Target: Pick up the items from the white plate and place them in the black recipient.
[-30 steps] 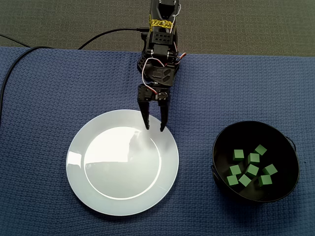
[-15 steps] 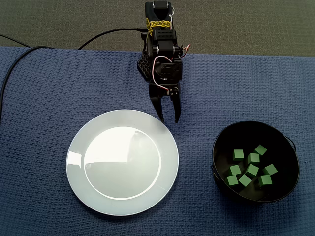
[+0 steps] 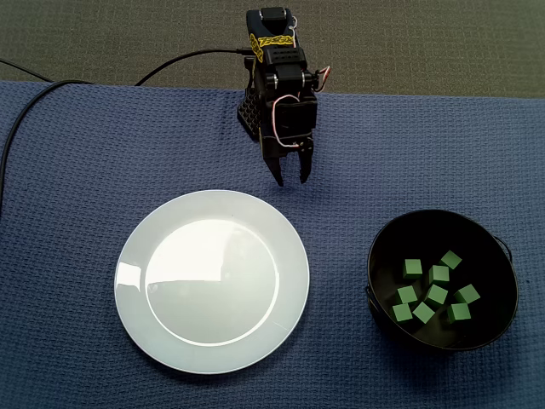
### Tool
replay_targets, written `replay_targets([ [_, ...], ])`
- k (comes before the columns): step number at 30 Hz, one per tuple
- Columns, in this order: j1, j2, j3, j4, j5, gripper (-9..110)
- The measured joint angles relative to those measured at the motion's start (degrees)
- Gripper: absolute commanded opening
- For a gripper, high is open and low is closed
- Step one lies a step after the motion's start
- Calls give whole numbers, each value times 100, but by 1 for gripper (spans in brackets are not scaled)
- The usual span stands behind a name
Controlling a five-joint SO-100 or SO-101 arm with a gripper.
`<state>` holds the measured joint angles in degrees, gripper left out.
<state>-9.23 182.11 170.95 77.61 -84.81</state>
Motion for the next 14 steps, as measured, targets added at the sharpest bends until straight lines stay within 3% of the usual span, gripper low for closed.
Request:
replay_targets([
  [14,-79,0,0,0,-26,7],
])
